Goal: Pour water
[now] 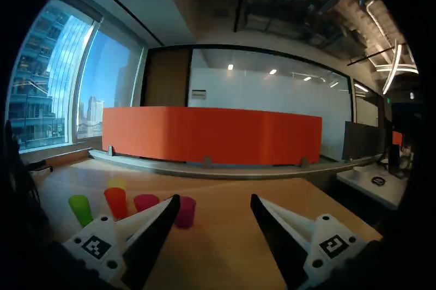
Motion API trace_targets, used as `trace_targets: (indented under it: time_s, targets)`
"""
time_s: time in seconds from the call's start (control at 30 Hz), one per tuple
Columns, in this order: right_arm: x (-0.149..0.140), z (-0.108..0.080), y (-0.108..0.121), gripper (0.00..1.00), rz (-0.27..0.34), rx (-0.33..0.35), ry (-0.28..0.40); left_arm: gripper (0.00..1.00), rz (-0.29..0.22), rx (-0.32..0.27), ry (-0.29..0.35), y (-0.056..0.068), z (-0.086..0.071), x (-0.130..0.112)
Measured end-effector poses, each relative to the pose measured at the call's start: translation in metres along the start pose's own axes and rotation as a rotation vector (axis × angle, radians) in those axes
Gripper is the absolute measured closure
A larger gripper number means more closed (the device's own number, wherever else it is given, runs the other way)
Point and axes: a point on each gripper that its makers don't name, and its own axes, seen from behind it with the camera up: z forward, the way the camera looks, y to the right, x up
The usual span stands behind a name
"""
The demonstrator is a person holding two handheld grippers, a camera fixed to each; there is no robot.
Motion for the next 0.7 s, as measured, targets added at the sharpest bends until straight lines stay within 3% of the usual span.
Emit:
trace_targets:
  time_s: [0.7]
  targets:
    - [0.002, 0.006, 0.001, 0.0, -0.022, -0.006, -0.017, 0.09, 0.034, 0.008, 0.004, 0.011, 0.011, 0.001]
